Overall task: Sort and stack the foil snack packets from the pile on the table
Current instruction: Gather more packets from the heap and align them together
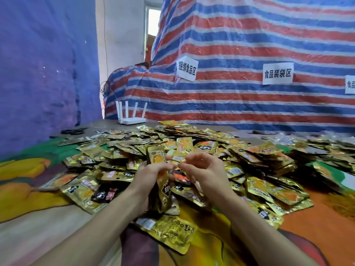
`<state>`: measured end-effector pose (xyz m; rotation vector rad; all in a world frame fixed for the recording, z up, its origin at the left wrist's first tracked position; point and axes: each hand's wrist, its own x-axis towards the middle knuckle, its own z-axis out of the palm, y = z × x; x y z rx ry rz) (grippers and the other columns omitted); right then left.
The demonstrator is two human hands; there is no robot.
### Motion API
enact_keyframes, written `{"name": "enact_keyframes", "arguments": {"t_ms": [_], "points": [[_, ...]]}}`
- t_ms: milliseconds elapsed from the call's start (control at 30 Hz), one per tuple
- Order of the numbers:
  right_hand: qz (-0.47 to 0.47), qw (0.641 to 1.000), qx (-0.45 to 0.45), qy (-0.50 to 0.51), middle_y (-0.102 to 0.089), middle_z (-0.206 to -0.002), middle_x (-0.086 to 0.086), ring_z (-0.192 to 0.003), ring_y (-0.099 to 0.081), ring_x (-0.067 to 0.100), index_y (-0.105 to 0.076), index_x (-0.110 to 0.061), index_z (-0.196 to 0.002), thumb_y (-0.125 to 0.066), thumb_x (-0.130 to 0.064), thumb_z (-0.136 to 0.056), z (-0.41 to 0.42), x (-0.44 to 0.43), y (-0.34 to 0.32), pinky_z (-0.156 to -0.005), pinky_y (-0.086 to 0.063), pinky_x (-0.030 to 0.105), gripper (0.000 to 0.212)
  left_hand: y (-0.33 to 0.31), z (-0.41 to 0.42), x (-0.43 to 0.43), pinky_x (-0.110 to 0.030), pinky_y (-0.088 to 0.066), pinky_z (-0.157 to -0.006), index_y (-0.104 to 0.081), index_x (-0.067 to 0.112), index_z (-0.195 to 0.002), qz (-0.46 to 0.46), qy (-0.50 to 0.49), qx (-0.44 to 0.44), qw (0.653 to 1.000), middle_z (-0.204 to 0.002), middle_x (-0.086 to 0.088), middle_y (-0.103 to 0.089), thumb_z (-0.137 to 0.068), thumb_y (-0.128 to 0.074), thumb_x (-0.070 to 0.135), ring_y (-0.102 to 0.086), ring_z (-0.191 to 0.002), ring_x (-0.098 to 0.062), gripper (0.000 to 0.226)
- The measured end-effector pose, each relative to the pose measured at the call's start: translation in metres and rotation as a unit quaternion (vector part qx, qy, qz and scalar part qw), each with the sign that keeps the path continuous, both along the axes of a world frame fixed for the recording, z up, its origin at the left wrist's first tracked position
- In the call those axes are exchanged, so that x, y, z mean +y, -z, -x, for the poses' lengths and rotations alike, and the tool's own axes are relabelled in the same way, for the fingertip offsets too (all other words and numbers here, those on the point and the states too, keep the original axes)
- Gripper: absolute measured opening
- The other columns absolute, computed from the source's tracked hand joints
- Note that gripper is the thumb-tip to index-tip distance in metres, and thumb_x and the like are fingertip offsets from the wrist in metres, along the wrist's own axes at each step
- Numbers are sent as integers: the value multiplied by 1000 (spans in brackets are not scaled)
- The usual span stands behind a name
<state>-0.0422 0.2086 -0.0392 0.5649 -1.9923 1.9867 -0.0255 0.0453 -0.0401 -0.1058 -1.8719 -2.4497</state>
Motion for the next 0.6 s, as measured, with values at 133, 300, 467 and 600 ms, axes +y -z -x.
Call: {"name": "enact_keyframes", "arguments": {"t_ms": [133,300,467,600], "points": [[40,998,-14,-39,-74,-73,7,-53,-66,7,-63,2,-94,-76,5,-83,-5,2,-4,-49,-48,17,17,0,-3,-3,-24,-55,-63,-71,5,-101,10,9,19,1000,-75,-1,-75,-83,-67,10,-72,-68,-14,20],[20,999,-19,-26,-72,-70,8,-48,-62,9,-65,0,-89,-83,0,-76,-10,1,-7,-48,-48,21,23,0,-4,-3,-36,-55,-73,-75,10,-109,-10,45,17,999,-94,-16,-73,-77,-67,6,-69,-78,-24,34],[3,999,-44,-9,-73,-72,10,-50,-57,16,-69,-1,-88,-82,-1,-79,-9,1,-7,-46,-46,27,16,-3,-3,-4,-34,-54,-59,-68,2,-113,-65,108,-5,992,-83,-15,-67,-79,-62,4,-60,-67,-23,35],[-92,991,-84,-54,-75,-83,10,-58,-54,16,-76,-10,-106,-67,-5,-94,-10,6,-8,-49,-41,30,15,-8,-9,-6,-33,-54,-55,-71,-2,-85,-131,244,-54,959,-72,-14,-56,-48,-81,4,-54,-61,-24,39]]}}
